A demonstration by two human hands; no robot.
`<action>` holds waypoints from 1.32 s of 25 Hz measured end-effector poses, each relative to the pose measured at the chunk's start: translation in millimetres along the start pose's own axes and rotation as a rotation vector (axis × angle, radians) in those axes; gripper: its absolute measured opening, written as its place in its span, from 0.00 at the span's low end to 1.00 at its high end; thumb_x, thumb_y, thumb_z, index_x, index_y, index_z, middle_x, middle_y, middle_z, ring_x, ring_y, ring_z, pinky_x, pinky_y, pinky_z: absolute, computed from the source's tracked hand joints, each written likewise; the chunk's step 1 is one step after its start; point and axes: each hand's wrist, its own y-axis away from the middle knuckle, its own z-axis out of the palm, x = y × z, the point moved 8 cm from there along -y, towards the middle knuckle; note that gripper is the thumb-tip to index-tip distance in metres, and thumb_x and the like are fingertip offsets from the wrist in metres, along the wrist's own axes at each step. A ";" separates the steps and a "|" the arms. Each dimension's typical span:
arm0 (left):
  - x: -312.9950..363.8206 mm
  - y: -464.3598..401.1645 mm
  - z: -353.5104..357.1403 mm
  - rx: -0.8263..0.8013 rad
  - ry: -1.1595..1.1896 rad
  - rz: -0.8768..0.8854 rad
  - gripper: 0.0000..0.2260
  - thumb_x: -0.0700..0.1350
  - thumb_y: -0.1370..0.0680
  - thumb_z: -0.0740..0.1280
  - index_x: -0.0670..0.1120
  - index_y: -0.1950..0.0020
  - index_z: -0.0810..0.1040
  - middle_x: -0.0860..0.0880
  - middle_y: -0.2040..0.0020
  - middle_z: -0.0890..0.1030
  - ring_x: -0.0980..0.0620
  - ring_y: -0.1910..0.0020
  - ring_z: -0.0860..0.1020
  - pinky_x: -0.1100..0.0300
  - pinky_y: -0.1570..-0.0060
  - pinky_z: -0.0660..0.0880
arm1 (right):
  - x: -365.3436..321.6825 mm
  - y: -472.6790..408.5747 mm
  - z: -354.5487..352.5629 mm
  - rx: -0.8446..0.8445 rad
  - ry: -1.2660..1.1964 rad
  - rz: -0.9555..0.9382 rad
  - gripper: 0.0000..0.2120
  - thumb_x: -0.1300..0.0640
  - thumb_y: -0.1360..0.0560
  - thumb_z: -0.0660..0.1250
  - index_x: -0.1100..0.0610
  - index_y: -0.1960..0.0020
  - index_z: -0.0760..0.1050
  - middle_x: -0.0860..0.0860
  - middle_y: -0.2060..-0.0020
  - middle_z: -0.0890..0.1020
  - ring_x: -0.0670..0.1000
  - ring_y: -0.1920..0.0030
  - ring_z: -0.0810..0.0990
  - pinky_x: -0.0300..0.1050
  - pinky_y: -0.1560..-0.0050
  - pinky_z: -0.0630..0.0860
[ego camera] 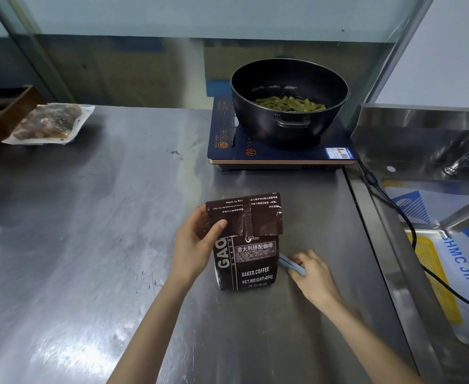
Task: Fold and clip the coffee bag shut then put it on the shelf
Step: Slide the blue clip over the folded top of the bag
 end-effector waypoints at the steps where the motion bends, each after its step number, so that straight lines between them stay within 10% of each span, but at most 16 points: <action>1: 0.2 0.0 -0.3 -0.002 -0.006 0.000 0.10 0.36 0.27 0.65 0.52 0.53 0.74 0.54 0.54 0.81 0.66 0.58 0.79 0.74 0.56 0.74 | 1.3 0.6 -2.2 0.016 -0.016 0.006 0.10 0.60 0.28 0.65 0.60 0.48 0.76 0.58 0.50 0.76 0.59 0.50 0.77 0.47 0.50 0.71; 16: 7.1 -7.3 4.3 -0.138 0.004 -0.037 0.11 0.35 0.27 0.64 0.51 0.51 0.73 0.52 0.53 0.81 0.65 0.58 0.79 0.72 0.56 0.75 | -71.9 7.4 -123.9 0.254 -0.431 -0.224 0.07 0.59 0.27 0.64 0.48 0.52 0.75 0.49 0.56 0.79 0.42 0.59 0.78 0.22 0.61 0.69; 33: 18.8 -9.3 8.7 -0.133 -0.003 -0.041 0.10 0.44 0.25 0.63 0.50 0.45 0.73 0.52 0.56 0.78 0.64 0.61 0.78 0.70 0.63 0.76 | -113.4 24.0 -102.7 0.138 -0.385 -0.419 0.11 0.58 0.28 0.66 0.42 0.55 0.74 0.41 0.58 0.76 0.33 0.55 0.74 0.22 0.56 0.67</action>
